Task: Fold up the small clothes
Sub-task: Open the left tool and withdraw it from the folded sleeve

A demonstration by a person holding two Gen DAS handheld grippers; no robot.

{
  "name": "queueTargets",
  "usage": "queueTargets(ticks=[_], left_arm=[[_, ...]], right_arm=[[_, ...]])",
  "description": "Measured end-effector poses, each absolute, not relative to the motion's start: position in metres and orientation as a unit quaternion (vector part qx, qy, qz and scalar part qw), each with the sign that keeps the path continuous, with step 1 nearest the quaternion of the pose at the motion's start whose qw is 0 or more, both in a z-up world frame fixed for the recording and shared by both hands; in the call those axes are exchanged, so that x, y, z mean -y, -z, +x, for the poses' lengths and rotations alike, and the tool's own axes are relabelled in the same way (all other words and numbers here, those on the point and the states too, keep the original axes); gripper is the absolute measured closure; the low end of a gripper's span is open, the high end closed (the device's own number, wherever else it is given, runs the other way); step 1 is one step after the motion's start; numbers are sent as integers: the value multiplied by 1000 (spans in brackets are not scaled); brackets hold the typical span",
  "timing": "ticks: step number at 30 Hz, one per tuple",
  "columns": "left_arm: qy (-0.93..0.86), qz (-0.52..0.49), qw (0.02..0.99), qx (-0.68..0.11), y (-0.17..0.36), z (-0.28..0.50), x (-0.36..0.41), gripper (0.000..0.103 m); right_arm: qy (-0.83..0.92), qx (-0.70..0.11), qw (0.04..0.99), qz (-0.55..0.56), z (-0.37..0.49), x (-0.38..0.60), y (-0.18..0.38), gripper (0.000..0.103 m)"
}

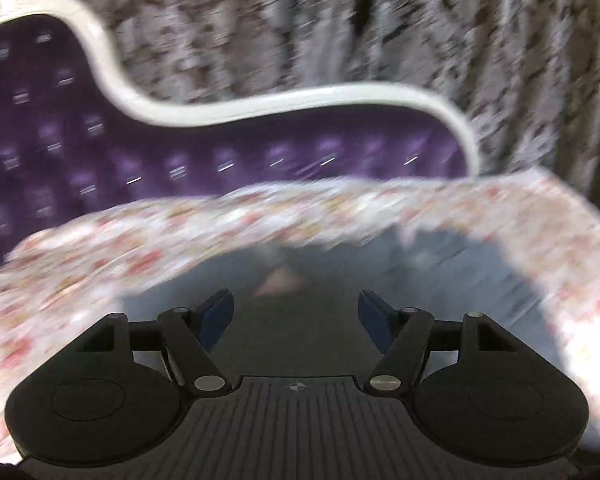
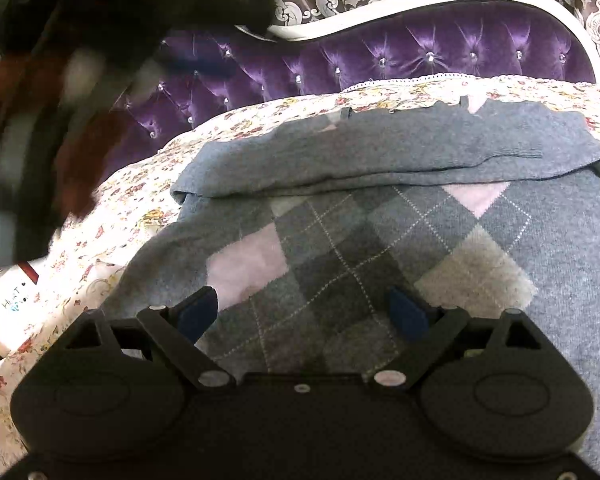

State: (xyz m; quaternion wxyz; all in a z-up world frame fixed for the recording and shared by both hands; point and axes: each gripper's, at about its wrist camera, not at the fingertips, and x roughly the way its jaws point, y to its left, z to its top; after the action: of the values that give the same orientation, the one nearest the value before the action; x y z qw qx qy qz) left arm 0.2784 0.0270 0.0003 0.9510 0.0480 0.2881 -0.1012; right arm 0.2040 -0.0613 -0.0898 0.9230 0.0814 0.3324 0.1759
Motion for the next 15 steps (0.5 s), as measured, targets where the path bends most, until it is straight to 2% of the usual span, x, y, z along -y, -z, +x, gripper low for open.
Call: queueTargets(ticks=[6,12,14,15], left_arm=[[36,35,942,-333,38,244,-64,36],[7,5,931,-366,63,239,-84,36],[6,9,933,-360,70,234,-85,34],[3,15,935,-355,71,232,-84,33]], right_arm=[[-188,-340,919,69,206,57,89,1],[-209,-351,909,83,211,65,89,1],[-214,-353,906,93,212,68,87,1],[-217,-356,904,98,213,71,86,9]])
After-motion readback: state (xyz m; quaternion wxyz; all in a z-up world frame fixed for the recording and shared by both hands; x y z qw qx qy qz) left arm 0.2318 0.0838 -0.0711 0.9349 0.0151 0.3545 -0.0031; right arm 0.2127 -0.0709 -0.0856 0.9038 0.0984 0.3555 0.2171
